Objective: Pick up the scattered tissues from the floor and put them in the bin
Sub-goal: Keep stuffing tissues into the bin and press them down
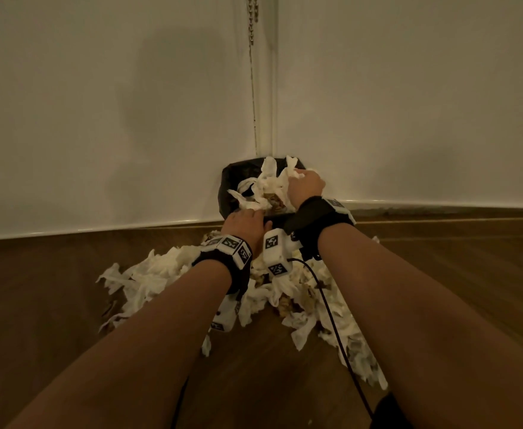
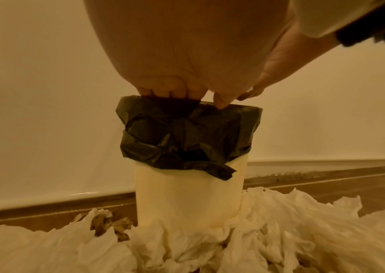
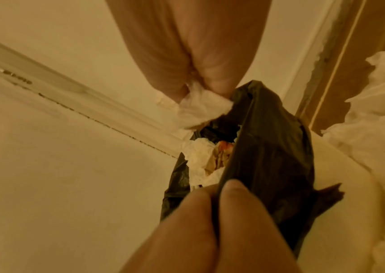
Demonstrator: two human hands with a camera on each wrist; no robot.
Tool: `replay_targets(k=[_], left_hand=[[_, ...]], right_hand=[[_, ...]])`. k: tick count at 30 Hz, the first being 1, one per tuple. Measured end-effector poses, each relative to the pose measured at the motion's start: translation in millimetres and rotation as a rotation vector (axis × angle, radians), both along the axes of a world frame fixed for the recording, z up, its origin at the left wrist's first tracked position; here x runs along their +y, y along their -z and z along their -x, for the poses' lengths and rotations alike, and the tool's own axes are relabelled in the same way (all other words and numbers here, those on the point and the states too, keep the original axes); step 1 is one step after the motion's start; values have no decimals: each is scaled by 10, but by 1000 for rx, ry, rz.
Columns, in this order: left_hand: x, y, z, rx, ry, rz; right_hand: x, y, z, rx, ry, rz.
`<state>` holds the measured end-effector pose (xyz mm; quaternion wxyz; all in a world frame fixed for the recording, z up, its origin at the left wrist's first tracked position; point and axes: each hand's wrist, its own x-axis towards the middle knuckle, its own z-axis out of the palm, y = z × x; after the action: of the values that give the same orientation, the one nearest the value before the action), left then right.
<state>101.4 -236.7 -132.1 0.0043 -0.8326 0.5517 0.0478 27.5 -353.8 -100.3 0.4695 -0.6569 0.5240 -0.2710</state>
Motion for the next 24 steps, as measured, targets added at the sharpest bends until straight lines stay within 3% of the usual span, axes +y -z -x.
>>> replay_targets(k=[5, 7, 11, 16, 20, 24], left_hand=[[-24, 71, -29, -43, 11, 15], [-30, 90, -50, -49, 13, 34], [-34, 129, -42, -63, 2, 59], [-9, 175, -46, -68, 12, 117], [-2, 98, -80, 1, 3, 93], [153, 22, -48, 50, -35, 265]], right_hand=[[65, 70, -151, 25, -28, 226], [130, 151, -193, 89, -122, 283], [100, 368, -222, 559, -424, 277], [26, 424, -246, 748, -526, 276], [60, 295, -161, 771, -561, 254], [101, -31, 70, 686, -451, 452]])
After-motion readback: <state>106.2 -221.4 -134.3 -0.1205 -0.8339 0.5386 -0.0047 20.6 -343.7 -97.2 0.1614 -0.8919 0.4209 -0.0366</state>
